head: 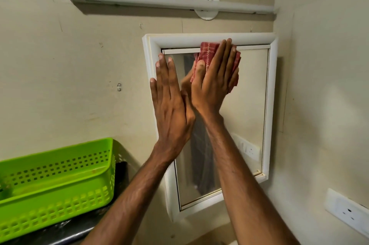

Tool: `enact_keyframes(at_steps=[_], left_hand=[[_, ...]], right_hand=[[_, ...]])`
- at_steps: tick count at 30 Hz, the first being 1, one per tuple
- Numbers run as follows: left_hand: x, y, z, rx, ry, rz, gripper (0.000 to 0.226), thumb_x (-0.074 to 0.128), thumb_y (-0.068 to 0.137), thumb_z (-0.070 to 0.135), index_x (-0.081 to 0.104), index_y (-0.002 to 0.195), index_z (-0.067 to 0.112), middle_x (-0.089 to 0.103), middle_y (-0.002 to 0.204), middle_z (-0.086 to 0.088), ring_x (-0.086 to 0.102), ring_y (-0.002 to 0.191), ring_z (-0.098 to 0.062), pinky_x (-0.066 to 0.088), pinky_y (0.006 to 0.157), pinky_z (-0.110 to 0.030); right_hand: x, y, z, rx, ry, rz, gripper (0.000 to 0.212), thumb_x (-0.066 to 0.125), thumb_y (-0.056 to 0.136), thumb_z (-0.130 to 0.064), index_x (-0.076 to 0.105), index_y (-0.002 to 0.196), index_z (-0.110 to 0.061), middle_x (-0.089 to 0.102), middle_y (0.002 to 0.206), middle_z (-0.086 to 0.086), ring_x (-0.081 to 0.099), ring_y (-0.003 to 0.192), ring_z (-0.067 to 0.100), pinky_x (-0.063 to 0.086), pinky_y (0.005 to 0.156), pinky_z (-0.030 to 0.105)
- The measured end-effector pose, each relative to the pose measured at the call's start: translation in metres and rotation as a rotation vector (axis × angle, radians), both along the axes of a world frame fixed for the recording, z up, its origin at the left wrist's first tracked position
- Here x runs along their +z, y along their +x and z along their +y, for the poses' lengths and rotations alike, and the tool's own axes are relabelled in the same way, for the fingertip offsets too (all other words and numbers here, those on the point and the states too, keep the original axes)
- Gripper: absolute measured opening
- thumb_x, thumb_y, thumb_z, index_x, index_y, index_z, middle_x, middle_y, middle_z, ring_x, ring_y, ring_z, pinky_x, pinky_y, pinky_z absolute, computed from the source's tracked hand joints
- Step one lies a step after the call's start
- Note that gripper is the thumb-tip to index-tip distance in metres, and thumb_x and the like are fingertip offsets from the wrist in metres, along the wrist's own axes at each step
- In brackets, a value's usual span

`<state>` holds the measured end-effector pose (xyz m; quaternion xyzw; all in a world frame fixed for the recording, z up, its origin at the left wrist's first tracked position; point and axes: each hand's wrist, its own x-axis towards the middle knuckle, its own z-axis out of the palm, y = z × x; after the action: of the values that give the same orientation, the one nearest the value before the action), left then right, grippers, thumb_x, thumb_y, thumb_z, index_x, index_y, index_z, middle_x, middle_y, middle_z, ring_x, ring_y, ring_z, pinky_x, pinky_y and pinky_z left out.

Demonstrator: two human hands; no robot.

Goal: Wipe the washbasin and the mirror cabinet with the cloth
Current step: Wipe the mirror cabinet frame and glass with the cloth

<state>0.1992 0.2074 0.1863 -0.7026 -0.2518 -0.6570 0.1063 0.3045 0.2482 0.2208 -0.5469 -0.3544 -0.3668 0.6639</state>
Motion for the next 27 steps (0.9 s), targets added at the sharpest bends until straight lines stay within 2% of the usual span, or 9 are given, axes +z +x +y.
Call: enact_keyframes(at_steps=[3, 5, 6, 9, 12, 14, 17, 24, 27], left_hand=[[-0.006, 0.003, -0.001, 0.009, -0.005, 0.078, 0.070, 0.035, 0.103, 0.033, 0.013, 0.160, -0.001, 0.005, 0.170, -0.017, 0.002, 0.159, -0.028, 0.003, 0.128, -0.054], [-0.012, 0.008, -0.006, -0.042, -0.018, 0.125, 0.075, 0.019, 0.105, 0.049, 0.012, 0.160, -0.001, -0.001, 0.170, -0.016, -0.001, 0.160, -0.027, 0.003, 0.129, -0.053], [-0.016, 0.011, -0.008, -0.061, -0.020, 0.149, 0.075, 0.015, 0.106, 0.050, 0.012, 0.160, -0.001, -0.003, 0.170, -0.016, -0.002, 0.159, -0.028, 0.003, 0.129, -0.053], [-0.028, 0.022, -0.013, -0.065, -0.010, 0.212, 0.068, 0.032, 0.099, 0.023, 0.013, 0.160, -0.001, -0.002, 0.170, -0.018, -0.004, 0.159, -0.028, 0.001, 0.129, -0.053], [-0.036, 0.031, -0.015, -0.031, 0.002, 0.286, 0.071, 0.038, 0.095, 0.016, 0.016, 0.160, -0.001, 0.003, 0.170, -0.019, -0.001, 0.159, -0.029, 0.001, 0.130, -0.049], [-0.040, 0.038, -0.015, -0.010, 0.010, 0.317, 0.078, 0.052, 0.091, 0.004, 0.016, 0.160, -0.001, 0.004, 0.170, -0.019, 0.002, 0.159, -0.030, 0.004, 0.130, -0.048], [-0.043, 0.044, -0.012, 0.013, 0.000, 0.352, 0.087, 0.057, 0.085, -0.001, 0.013, 0.160, 0.000, 0.001, 0.170, -0.018, -0.001, 0.159, -0.029, 0.005, 0.130, -0.048], [-0.045, 0.048, -0.009, 0.062, -0.051, 0.426, 0.101, 0.057, 0.077, 0.002, 0.004, 0.162, 0.004, -0.009, 0.171, -0.013, -0.009, 0.159, -0.025, 0.007, 0.130, -0.046], [-0.042, 0.047, -0.012, 0.047, -0.062, 0.426, 0.096, 0.054, 0.080, 0.002, 0.004, 0.162, 0.005, -0.009, 0.171, -0.012, -0.009, 0.159, -0.024, 0.007, 0.130, -0.046]], right_hand=[[-0.034, 0.006, 0.001, -0.029, -0.002, 0.062, 0.065, 0.036, 0.106, -0.038, 0.031, 0.161, -0.004, 0.029, 0.170, 0.014, 0.022, 0.160, 0.030, 0.016, 0.130, 0.052], [-0.067, 0.012, 0.004, -0.039, -0.029, 0.137, 0.067, 0.036, 0.106, -0.040, 0.030, 0.161, -0.004, 0.028, 0.169, 0.015, 0.022, 0.159, 0.032, 0.019, 0.129, 0.054], [-0.086, 0.017, 0.005, -0.056, -0.061, 0.176, 0.068, 0.040, 0.106, -0.041, 0.028, 0.162, -0.004, 0.027, 0.170, 0.015, 0.021, 0.159, 0.033, 0.021, 0.128, 0.055], [-0.149, 0.024, 0.001, -0.035, -0.142, 0.313, 0.078, 0.051, 0.104, -0.043, 0.019, 0.165, -0.007, 0.016, 0.174, 0.011, 0.012, 0.162, 0.030, 0.018, 0.129, 0.054], [-0.213, 0.026, -0.009, 0.102, -0.192, 0.458, 0.074, 0.033, 0.107, -0.048, 0.006, 0.167, -0.013, 0.002, 0.176, 0.004, -0.003, 0.163, 0.022, 0.004, 0.132, 0.049], [-0.258, 0.030, -0.015, 0.124, -0.226, 0.554, 0.072, 0.026, 0.107, -0.049, 0.006, 0.167, -0.013, 0.004, 0.176, 0.007, -0.001, 0.163, 0.024, 0.007, 0.132, 0.053], [-0.304, 0.030, -0.024, 0.132, -0.286, 0.689, 0.076, 0.021, 0.104, -0.054, 0.004, 0.166, -0.014, 0.006, 0.175, 0.009, 0.003, 0.163, 0.026, 0.011, 0.130, 0.057], [-0.280, 0.030, -0.016, 0.098, -0.351, 0.852, 0.075, 0.026, 0.104, -0.048, 0.007, 0.166, -0.009, 0.008, 0.174, 0.011, 0.002, 0.162, 0.028, -0.003, 0.128, 0.040], [-0.259, 0.040, -0.007, 0.060, -0.350, 0.813, 0.071, 0.037, 0.110, -0.040, 0.005, 0.166, -0.007, 0.007, 0.174, 0.013, 0.002, 0.162, 0.030, -0.009, 0.127, 0.037]])
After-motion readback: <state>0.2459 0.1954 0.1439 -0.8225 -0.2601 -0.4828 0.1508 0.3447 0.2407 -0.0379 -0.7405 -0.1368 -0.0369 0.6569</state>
